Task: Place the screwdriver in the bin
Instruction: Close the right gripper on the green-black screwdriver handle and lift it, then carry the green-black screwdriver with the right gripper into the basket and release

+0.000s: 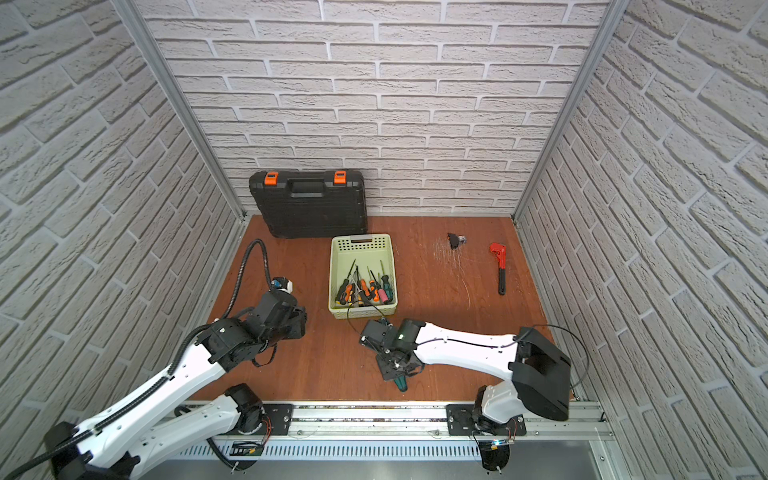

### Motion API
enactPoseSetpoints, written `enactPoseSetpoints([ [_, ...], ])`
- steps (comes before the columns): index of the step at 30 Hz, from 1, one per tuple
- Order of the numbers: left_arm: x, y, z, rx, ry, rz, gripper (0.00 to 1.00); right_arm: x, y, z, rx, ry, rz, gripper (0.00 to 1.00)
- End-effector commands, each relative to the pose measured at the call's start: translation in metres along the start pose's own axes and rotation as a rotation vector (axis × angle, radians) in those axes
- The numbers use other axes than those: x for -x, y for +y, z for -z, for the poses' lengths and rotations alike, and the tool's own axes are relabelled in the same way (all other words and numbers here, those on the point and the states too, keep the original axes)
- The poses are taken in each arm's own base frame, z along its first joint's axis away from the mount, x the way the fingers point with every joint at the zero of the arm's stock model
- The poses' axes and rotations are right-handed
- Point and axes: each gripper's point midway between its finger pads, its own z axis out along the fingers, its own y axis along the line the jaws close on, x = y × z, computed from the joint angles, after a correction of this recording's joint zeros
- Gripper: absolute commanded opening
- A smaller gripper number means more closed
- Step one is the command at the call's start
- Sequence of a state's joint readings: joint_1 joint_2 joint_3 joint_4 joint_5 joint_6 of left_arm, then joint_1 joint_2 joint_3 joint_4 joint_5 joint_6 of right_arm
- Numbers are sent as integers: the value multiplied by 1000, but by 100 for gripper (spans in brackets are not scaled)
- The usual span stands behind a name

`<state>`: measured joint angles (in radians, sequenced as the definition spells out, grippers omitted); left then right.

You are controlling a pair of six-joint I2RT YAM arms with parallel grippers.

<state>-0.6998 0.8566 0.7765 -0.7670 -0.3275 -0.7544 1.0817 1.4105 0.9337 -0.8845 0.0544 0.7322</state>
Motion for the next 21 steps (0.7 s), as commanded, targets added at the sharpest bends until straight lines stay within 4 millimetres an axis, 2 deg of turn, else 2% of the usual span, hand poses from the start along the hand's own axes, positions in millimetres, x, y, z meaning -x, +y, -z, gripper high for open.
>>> enactPoseSetpoints([
  [1,15,2,11,16,-32,-4,55,-23,-11,22,41,27,102,6],
  [5,24,-2,12,11,-53,6,55,-28,-10,51,121,-19,124,6],
  [8,29,-5,10,10,-57,-2,54,-9,-11,73,135,-127,88,5],
  [11,33,-9,8,12,-52,-18,55,26,4,98,197,-232,40,6],
  [14,37,-12,6,8,-53,-29,54,71,14,112,254,-280,-26,5],
  [18,37,-12,7,3,-61,-19,55,144,19,118,304,-322,-78,6],
  [21,33,-8,9,-2,-68,5,54,192,16,109,280,-328,-83,6],
])
